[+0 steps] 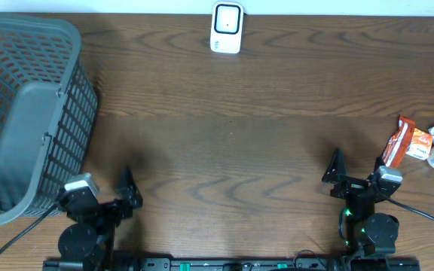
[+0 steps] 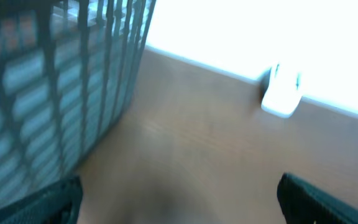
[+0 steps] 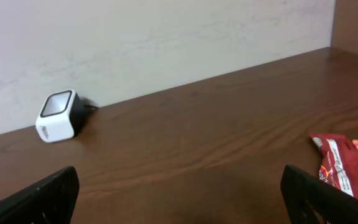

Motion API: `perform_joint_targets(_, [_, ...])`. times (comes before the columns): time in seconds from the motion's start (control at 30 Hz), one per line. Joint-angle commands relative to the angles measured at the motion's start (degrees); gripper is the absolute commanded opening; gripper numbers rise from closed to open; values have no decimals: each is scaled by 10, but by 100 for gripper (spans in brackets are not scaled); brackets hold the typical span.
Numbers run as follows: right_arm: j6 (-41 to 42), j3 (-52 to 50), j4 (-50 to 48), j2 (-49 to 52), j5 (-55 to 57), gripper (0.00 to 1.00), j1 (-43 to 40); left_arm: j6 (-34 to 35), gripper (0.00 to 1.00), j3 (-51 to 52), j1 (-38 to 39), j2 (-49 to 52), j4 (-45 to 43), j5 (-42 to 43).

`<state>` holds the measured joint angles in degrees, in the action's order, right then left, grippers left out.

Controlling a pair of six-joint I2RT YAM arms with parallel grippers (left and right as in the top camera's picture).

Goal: Scan the item barcode

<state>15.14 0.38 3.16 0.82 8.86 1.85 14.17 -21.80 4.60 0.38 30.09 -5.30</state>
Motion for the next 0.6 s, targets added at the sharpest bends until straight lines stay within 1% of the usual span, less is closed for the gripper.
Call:
perform_joint_targets(0.0, [7, -1, 1, -5, 9, 99, -6, -19, 98, 66, 2, 0, -94, -12])
perform_joint_targets(0.13, [7, -1, 1, -5, 9, 99, -6, -25, 98, 159, 2, -3, -268, -11])
perform_joint_targets(0.17, [7, -1, 1, -5, 9, 99, -6, -45, 98, 185, 2, -3, -329, -2])
perform_joint_targets(0.23, [7, -1, 1, -5, 9, 99, -6, -91, 98, 207, 2, -3, -386, 18])
perform_joint_targets(0.27, [7, -1, 1, -5, 9, 99, -6, -109, 98, 214, 2, -3, -398, 24])
perform_joint_targets(0.4, [7, -1, 1, -5, 9, 99, -6, -151, 98, 216, 2, -3, -364, 30])
perform_joint_targets(0.57, [7, -1, 1, -5, 9, 99, -6, -159, 98, 216, 2, -3, -276, 29])
